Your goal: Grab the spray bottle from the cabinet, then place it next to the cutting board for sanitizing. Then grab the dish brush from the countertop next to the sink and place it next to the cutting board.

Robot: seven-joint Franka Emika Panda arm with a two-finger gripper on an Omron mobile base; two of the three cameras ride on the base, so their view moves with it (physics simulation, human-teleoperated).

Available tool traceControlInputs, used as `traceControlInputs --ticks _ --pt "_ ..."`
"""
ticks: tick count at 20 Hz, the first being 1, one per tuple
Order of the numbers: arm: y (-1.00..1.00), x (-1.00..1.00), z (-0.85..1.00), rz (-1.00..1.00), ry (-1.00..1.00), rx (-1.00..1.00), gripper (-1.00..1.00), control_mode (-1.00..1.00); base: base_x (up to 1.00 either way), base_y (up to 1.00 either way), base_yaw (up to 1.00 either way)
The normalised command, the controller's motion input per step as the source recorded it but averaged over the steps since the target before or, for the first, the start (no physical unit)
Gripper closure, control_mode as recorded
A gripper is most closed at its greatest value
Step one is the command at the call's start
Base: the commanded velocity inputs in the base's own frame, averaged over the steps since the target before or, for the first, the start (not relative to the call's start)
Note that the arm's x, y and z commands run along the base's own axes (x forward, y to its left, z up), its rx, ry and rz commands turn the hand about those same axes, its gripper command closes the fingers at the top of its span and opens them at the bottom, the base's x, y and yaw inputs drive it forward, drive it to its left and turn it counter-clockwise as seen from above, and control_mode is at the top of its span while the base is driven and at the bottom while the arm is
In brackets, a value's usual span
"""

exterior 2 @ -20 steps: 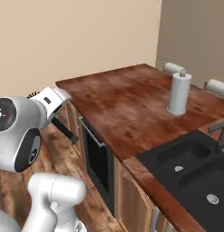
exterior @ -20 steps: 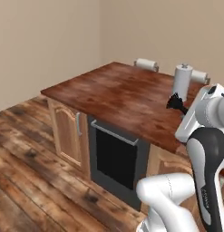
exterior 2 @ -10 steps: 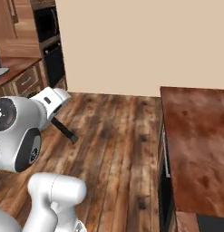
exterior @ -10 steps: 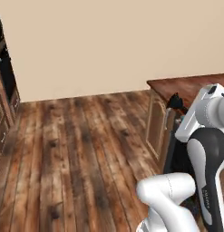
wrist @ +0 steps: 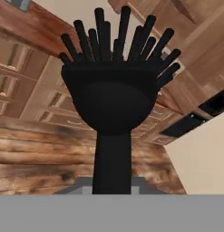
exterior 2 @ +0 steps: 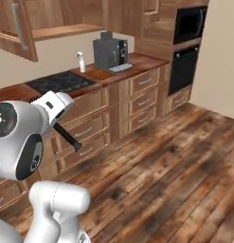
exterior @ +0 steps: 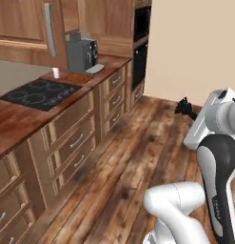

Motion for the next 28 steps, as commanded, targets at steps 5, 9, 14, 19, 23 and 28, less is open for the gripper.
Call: traceControlInputs --ticks 5,9,14,19,23,28 --pt "0.0 0.0 0.0 0.0 0.0 0.0 1.0 1.0 0.02 0.0 1.0" --pt "0.0 0.0 0.0 0.0 0.0 0.0 1.0 1.0 0.39 -0.32 0.88" --pt "0.0 0.0 0.0 0.0 0.0 0.0 1.0 1.0 0.42 -1.0 0.49" --pt "0.0 0.0 0.0 0.0 0.0 0.0 1.0 1.0 0.44 -1.0 0.37" --pt "0.0 0.0 0.0 0.0 0.0 0.0 1.0 1.0 0.53 -1.0 0.26" --pt "0.0 0.0 0.0 0.0 0.0 0.0 1.0 1.0 0.63 -1.0 0.21"
